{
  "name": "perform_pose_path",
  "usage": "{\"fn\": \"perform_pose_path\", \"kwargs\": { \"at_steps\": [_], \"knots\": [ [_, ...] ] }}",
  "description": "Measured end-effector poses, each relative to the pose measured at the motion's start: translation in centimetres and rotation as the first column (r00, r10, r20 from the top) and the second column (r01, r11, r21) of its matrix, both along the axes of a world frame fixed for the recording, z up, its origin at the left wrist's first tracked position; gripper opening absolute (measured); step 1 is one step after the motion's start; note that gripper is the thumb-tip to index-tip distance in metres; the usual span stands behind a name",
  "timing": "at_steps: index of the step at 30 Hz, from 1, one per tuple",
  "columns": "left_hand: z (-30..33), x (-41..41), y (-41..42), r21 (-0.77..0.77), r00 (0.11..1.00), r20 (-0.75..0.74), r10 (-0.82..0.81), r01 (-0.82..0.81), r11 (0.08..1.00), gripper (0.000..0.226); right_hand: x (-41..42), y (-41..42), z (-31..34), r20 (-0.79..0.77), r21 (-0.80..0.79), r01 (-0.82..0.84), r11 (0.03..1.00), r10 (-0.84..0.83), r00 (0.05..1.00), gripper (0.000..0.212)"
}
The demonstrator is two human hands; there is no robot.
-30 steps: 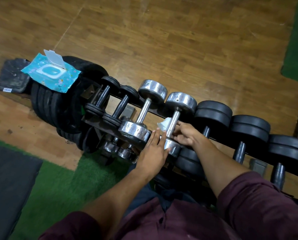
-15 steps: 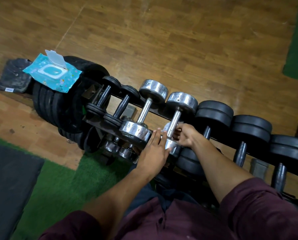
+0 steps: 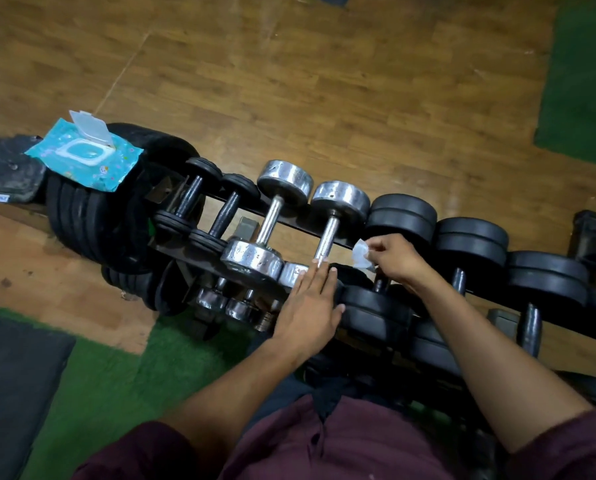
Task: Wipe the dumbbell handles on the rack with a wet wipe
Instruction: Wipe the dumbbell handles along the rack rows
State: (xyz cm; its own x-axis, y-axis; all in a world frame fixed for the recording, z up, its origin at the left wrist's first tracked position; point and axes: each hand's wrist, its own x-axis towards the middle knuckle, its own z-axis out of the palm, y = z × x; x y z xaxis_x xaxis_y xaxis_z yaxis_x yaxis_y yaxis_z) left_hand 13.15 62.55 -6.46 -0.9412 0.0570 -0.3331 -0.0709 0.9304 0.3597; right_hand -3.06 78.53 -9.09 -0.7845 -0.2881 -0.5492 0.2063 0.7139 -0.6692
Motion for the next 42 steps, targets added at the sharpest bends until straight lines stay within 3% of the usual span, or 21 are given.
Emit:
{"fn": "perform_pose_path", "kwargs": {
  "at_steps": [3, 6, 10, 13, 18, 20, 23, 26, 28, 31, 34, 39, 42],
  "knots": [
    [0.1, 0.6, 2.5, 0.064, 0.998, 0.033, -0.057, 0.054, 0.996, 0.073, 0.8, 2.2, 1.2, -0.311, 0.217, 0.027, 0.976, 0.043, 0.949, 0.021],
    [0.0, 1.1, 4.2, 0.148, 0.994, 0.084, -0.066, 0.053, 0.988, 0.077, 1.4, 3.4, 2.0, -0.423, 0.341, -0.027, 0.940, 0.179, 0.888, 0.028],
    [-0.3, 1.4, 4.5, 0.160, 0.993, 0.088, -0.075, 0.060, 0.985, 0.079, 1.9, 4.1, 1.4, -0.284, 0.468, -0.297, 0.833, 0.460, 0.841, 0.021],
    [-0.7, 1.3, 4.3, 0.154, 0.991, 0.086, -0.099, 0.084, 0.985, 0.080, 2.1, 4.2, 0.9, -0.117, 0.359, -0.544, 0.759, 0.615, 0.780, 0.023],
    [-0.9, 1.5, 4.0, 0.168, 0.989, 0.094, -0.112, 0.095, 0.981, 0.081, 1.0, 3.8, 1.2, 0.008, 0.295, -0.669, 0.683, 0.698, 0.716, 0.040],
    [-1.0, 1.4, 3.9, 0.166, 0.989, 0.092, -0.118, 0.101, 0.981, 0.081, 0.9, 3.6, 1.2, -0.019, 0.371, -0.619, 0.693, 0.672, 0.741, 0.040],
    [-1.0, 1.2, 3.9, 0.172, 0.988, 0.083, -0.130, 0.114, 0.978, 0.082, 0.9, 3.6, 1.8, -0.202, 0.564, -0.401, 0.722, 0.592, 0.781, 0.036],
    [-1.0, 1.4, 3.7, 0.182, 0.986, 0.091, -0.140, 0.122, 0.976, 0.082, 1.5, 3.9, 2.0, -0.287, 0.599, -0.307, 0.740, 0.556, 0.780, 0.035],
    [-1.2, 1.4, 3.5, 0.180, 0.984, 0.088, -0.158, 0.140, 0.974, 0.083, 1.8, 4.3, 1.6, -0.219, 0.565, -0.424, 0.708, 0.624, 0.750, 0.039],
    [-1.6, 1.2, 3.3, 0.186, 0.980, 0.085, -0.182, 0.164, 0.969, 0.085, 2.1, 4.3, 1.4, -0.093, 0.478, -0.658, 0.582, 0.779, 0.621, 0.041],
    [-1.6, 1.2, 3.0, 0.192, 0.972, 0.092, -0.216, 0.196, 0.962, 0.087, 1.7, 3.9, 1.9, -0.076, 0.455, -0.687, 0.567, 0.793, 0.604, 0.032],
    [-1.1, 0.8, 2.0, 0.203, 0.951, 0.128, -0.280, 0.252, 0.946, 0.086, 1.4, 3.5, 1.7, -0.229, 0.586, -0.402, 0.704, 0.620, 0.751, 0.024],
    [-0.7, 0.3, 1.7, 0.230, 0.944, 0.162, -0.288, 0.248, 0.941, 0.087, 0.9, 3.3, 1.2, -0.332, 0.663, -0.238, 0.709, 0.565, 0.756, 0.016]
  ]
}}
